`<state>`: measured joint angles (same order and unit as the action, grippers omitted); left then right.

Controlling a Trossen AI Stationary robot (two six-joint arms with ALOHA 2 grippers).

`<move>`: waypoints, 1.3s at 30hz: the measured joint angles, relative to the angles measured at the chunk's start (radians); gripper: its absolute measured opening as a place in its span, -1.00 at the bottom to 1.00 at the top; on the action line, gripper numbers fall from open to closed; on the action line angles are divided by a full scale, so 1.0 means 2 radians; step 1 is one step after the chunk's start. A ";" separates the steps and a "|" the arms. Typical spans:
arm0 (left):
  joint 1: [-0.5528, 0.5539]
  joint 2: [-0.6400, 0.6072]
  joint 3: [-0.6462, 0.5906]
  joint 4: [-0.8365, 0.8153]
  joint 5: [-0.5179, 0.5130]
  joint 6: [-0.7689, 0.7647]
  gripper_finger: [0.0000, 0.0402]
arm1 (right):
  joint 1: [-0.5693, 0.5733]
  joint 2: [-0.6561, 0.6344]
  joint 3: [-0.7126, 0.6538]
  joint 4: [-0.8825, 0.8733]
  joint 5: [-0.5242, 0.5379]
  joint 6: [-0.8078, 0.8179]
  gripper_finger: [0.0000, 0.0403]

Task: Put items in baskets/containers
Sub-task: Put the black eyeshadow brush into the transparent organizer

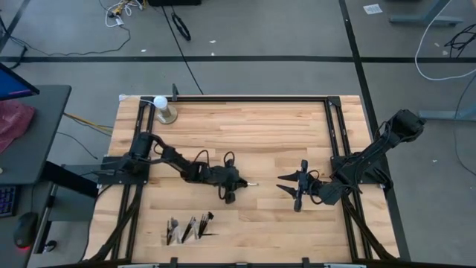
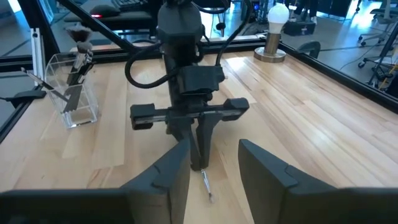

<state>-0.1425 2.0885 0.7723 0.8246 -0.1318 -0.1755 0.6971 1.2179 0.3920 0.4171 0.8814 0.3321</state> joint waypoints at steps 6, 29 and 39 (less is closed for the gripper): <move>0.007 0.000 0.000 -0.001 0.001 0.016 -0.54 | 0.000 0.000 0.000 0.005 0.000 0.000 -0.32; 0.004 0.001 0.001 0.007 -0.013 0.042 -0.44 | 0.000 0.000 0.000 0.009 0.000 0.000 -0.32; 0.004 0.009 0.035 -0.003 -0.017 0.045 -0.25 | -0.001 0.000 0.000 0.009 0.000 -0.002 -0.32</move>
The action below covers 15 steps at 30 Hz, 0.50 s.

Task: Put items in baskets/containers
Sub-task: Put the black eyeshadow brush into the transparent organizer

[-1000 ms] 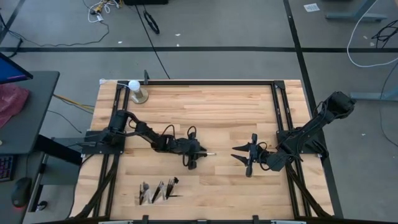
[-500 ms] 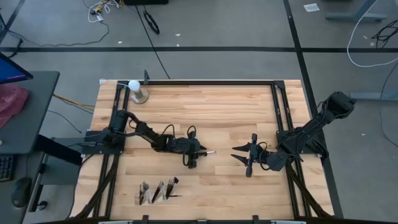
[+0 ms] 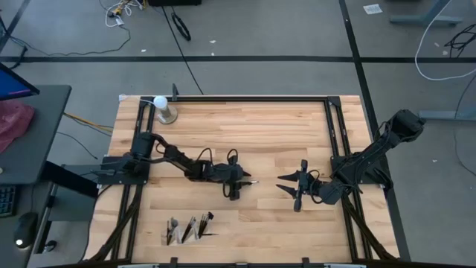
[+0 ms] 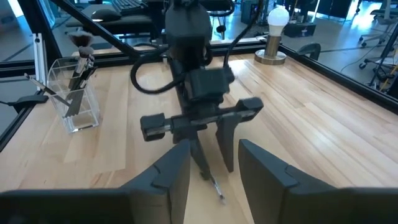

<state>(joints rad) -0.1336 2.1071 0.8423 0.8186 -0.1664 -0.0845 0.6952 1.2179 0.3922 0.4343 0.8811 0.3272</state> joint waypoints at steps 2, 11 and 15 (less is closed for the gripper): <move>0.000 0.013 0.004 0.002 -0.002 0.001 -0.24 | 0.000 0.000 0.000 0.000 0.000 -0.001 -0.32; -0.002 0.041 0.019 0.006 -0.003 0.000 -0.46 | 0.000 0.000 0.000 0.000 -0.001 -0.001 -0.32; 0.006 0.040 0.019 -0.019 0.002 -0.010 -0.61 | 0.000 0.000 0.000 0.000 -0.004 -0.001 -0.32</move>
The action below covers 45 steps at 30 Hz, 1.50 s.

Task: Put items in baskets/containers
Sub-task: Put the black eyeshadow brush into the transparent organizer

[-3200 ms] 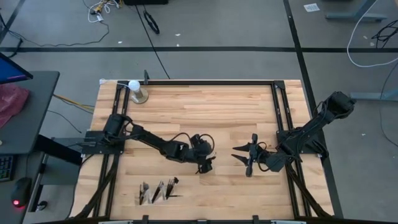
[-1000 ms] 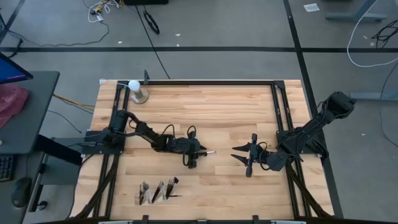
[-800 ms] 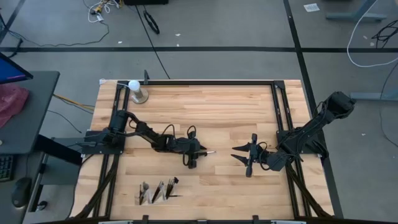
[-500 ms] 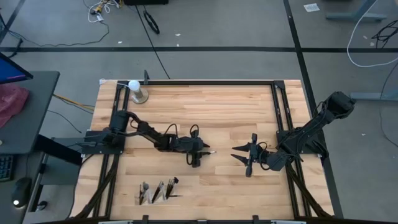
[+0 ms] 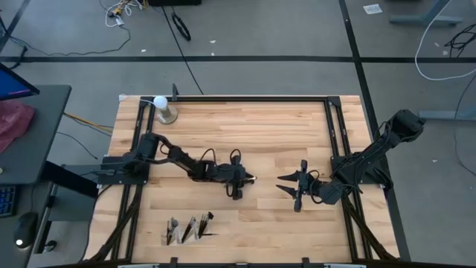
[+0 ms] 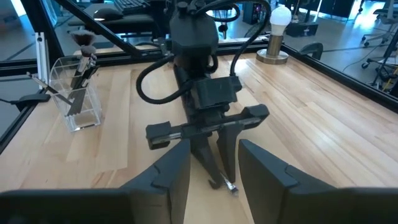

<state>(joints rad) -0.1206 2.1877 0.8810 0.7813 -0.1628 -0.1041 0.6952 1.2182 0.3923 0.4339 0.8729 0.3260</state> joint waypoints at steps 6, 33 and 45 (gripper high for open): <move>0.016 -0.001 0.000 -0.011 0.038 -0.016 -0.92 | 0.000 0.000 0.000 0.000 0.000 0.001 -0.32; 0.013 -0.066 -0.004 0.015 0.032 -0.021 -0.92 | 0.000 0.005 0.000 -0.005 -0.001 0.003 -0.32; 0.013 -0.117 -0.003 0.197 0.070 -0.043 -0.92 | -0.036 0.122 0.000 0.060 -0.034 0.046 -0.32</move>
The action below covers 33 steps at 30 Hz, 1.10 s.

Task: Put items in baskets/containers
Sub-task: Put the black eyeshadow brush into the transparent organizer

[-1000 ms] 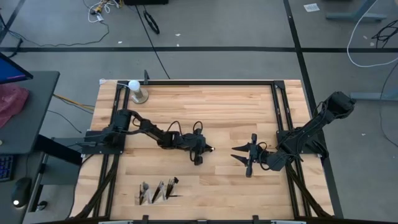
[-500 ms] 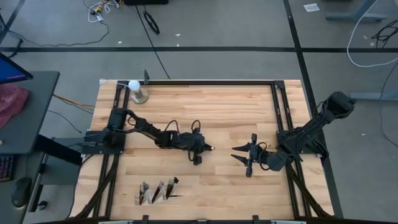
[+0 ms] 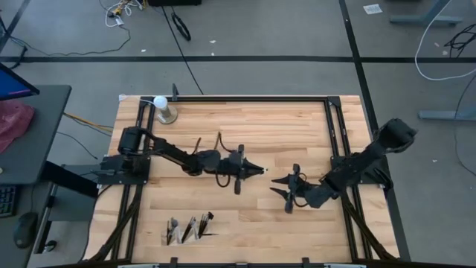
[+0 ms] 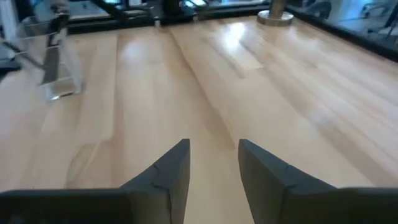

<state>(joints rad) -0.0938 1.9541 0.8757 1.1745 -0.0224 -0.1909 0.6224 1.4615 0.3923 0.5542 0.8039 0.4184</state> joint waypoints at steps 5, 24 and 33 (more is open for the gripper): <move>-0.004 0.000 0.000 0.080 0.018 -0.017 -0.94 | -0.038 0.090 0.000 0.220 -0.003 -0.102 -0.25; -0.026 0.000 0.005 0.130 0.005 0.002 -0.94 | -0.125 0.200 0.125 0.418 -0.148 -0.279 -0.27; -0.026 0.000 0.004 0.128 0.007 -0.001 -0.98 | -0.123 0.201 0.120 0.417 -0.143 -0.274 -0.88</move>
<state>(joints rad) -0.1467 1.9541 0.8846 1.4296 -0.0074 -0.1925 0.3767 1.8626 0.6315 1.3886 0.5173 -0.1305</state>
